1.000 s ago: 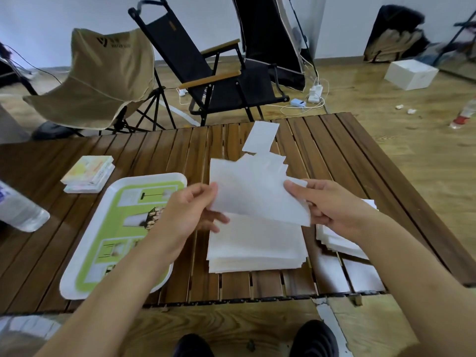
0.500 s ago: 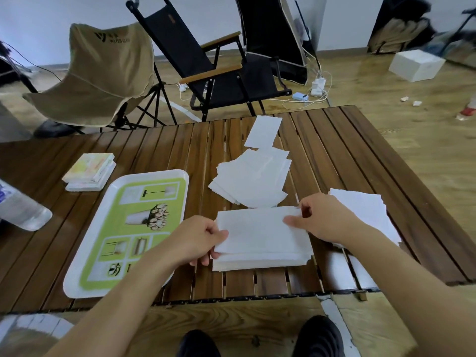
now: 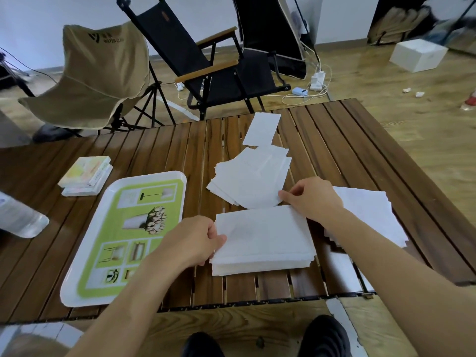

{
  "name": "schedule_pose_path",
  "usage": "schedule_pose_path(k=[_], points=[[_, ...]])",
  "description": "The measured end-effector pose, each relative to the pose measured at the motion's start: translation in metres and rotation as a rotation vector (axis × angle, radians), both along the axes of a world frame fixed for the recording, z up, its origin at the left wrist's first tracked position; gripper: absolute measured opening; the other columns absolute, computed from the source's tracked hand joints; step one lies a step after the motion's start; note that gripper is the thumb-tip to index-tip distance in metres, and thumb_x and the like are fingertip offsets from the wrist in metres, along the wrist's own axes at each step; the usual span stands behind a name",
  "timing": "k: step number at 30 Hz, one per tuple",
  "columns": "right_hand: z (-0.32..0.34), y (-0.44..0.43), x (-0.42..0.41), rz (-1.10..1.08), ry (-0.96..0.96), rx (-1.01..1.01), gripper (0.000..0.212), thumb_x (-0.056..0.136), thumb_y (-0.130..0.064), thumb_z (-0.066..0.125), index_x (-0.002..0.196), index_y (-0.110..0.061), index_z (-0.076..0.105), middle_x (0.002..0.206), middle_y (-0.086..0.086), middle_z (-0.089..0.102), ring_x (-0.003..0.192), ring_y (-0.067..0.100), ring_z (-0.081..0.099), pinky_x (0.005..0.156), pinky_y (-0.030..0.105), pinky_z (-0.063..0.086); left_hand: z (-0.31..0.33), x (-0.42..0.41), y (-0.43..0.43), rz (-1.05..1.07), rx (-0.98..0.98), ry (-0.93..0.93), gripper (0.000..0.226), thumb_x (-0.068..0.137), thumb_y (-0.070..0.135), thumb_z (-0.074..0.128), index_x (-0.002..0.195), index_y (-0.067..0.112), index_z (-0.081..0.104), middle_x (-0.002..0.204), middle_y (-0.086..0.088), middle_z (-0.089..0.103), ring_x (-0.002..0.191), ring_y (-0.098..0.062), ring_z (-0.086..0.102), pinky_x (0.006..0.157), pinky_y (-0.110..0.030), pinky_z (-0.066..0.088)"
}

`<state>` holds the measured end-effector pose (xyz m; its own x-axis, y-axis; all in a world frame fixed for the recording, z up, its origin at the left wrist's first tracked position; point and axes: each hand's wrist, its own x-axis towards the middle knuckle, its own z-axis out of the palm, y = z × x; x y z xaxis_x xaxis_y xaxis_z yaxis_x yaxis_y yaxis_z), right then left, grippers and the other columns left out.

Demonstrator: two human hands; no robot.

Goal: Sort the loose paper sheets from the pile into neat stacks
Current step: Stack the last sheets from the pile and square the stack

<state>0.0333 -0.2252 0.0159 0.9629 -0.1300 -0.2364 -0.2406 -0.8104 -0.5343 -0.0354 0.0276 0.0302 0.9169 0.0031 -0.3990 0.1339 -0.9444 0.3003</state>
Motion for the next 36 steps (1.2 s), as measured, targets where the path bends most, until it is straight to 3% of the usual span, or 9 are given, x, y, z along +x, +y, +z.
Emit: schedule_pose_path(k=[4,10,14,18,25,28,31,34,36], points=[[-0.003,0.002,0.002,-0.065,-0.106,0.08,0.012,0.088,-0.032,0.071,0.077,-0.027,0.071,0.08,-0.011,0.07,0.08,0.013,0.065,0.068,0.034,0.056,0.0,0.0,0.001,-0.002,-0.014,0.025,0.038,0.101,0.047,0.056,0.092,0.011,0.067,0.074,0.004,0.076,0.054,-0.007,0.067,0.071,-0.029,0.057],[0.013,-0.007,-0.002,0.063,-0.519,0.019,0.012,0.1,-0.021,0.058,0.112,-0.019,0.061,0.091,-0.002,0.071,0.076,0.019,0.065,0.069,0.039,0.059,0.003,0.004,0.006,0.008,-0.016,-0.004,0.037,0.099,0.051,0.056,0.087,0.017,0.067,0.075,0.003,0.076,0.065,-0.014,0.073,0.08,-0.038,0.061],[0.025,-0.015,-0.008,0.109,-0.65,-0.092,0.02,0.101,-0.019,0.056,0.114,-0.02,0.071,0.101,-0.003,0.073,0.087,0.019,0.066,0.074,0.04,0.059,0.007,0.003,0.005,0.074,-0.053,-0.221,0.029,0.1,0.051,0.054,0.085,0.027,0.062,0.077,0.008,0.071,0.071,-0.011,0.067,0.076,-0.04,0.06],[0.049,-0.015,-0.019,0.204,-0.78,-0.008,0.016,0.099,-0.015,0.059,0.106,-0.019,0.073,0.089,-0.016,0.066,0.068,-0.002,0.053,0.063,0.022,0.048,0.017,0.007,0.001,0.122,-0.212,-0.472,0.025,0.098,0.052,0.057,0.11,0.03,0.059,0.093,0.016,0.065,0.079,0.0,0.059,0.071,-0.027,0.053],[0.091,-0.014,-0.062,0.464,-0.846,0.157,0.013,0.097,-0.007,0.063,0.104,-0.013,0.073,0.083,-0.018,0.054,0.056,0.01,0.044,0.058,0.013,0.033,0.034,0.015,0.003,0.012,-0.456,-0.629,0.11,0.069,0.065,0.08,0.157,0.041,0.019,0.159,0.013,0.031,0.13,-0.023,0.051,0.104,-0.04,0.051],[0.094,-0.016,-0.072,0.45,-0.741,0.329,0.014,0.097,-0.01,0.062,0.102,-0.019,0.072,0.072,-0.009,0.059,0.052,0.01,0.039,0.053,0.013,0.031,0.037,0.019,0.007,-0.083,-0.498,-0.645,0.071,0.073,0.06,0.079,0.136,0.039,0.055,0.142,0.018,0.049,0.121,0.0,0.049,0.094,-0.014,0.045],[0.092,-0.02,-0.069,0.333,-0.62,0.482,0.015,0.099,-0.013,0.062,0.099,-0.025,0.071,0.071,0.004,0.064,0.052,0.01,0.043,0.048,0.015,0.035,0.041,0.016,0.008,-0.05,-0.635,-0.594,0.019,0.082,0.051,0.075,0.094,0.039,0.068,0.097,0.028,0.069,0.086,0.005,0.061,0.072,-0.012,0.047],[0.079,-0.026,-0.058,0.231,-0.427,0.459,0.012,0.098,-0.02,0.065,0.097,-0.027,0.074,0.081,-0.002,0.073,0.065,0.031,0.057,0.059,0.028,0.047,0.04,0.016,0.013,0.006,-0.861,-0.441,0.022,0.091,0.043,0.068,0.106,0.029,0.074,0.097,0.018,0.078,0.088,-0.003,0.073,0.072,-0.021,0.058],[0.065,-0.027,-0.052,0.186,-0.269,0.448,0.008,0.095,-0.023,0.068,0.095,-0.026,0.076,0.084,-0.005,0.075,0.081,0.034,0.067,0.071,0.03,0.051,0.034,0.017,0.021,-0.027,-0.742,-0.342,0.043,0.098,0.05,0.06,0.105,0.01,0.074,0.09,-0.007,0.077,0.077,-0.018,0.071,0.07,-0.037,0.055]])
